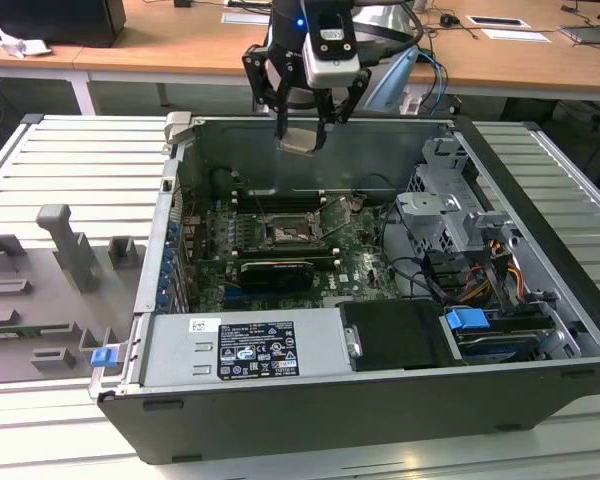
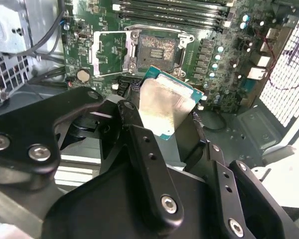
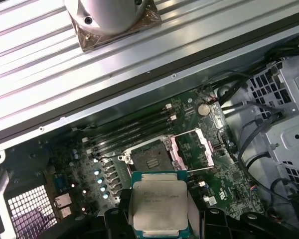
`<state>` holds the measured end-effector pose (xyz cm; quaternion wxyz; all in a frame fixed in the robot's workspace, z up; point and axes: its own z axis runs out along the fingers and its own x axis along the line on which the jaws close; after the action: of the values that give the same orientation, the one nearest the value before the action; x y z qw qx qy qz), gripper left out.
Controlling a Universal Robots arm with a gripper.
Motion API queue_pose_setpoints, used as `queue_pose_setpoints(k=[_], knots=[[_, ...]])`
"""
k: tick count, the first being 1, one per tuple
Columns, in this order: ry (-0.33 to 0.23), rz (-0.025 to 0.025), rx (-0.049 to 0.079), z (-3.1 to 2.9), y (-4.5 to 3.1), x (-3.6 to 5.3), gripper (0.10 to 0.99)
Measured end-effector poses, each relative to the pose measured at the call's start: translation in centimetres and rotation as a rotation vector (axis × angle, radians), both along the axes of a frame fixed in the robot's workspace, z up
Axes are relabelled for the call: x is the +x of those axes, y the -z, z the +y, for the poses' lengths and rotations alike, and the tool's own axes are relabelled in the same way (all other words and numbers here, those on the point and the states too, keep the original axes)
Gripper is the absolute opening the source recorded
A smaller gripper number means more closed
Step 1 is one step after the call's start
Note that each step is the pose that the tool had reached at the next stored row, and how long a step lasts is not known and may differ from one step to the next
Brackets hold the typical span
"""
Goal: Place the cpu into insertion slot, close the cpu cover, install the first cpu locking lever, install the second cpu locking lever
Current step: 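Place the cpu into insertion slot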
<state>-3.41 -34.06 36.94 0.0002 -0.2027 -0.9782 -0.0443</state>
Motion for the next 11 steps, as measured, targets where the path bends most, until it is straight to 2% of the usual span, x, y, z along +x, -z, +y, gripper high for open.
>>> queue_pose_setpoints(k=[8, 11], knots=[[0.109, 0.0001, 0.0, 0.0, 0.26, 0.0, 0.529], [0.121, 0.0, 0.0, 0.0, 0.38, 0.0, 0.529]])
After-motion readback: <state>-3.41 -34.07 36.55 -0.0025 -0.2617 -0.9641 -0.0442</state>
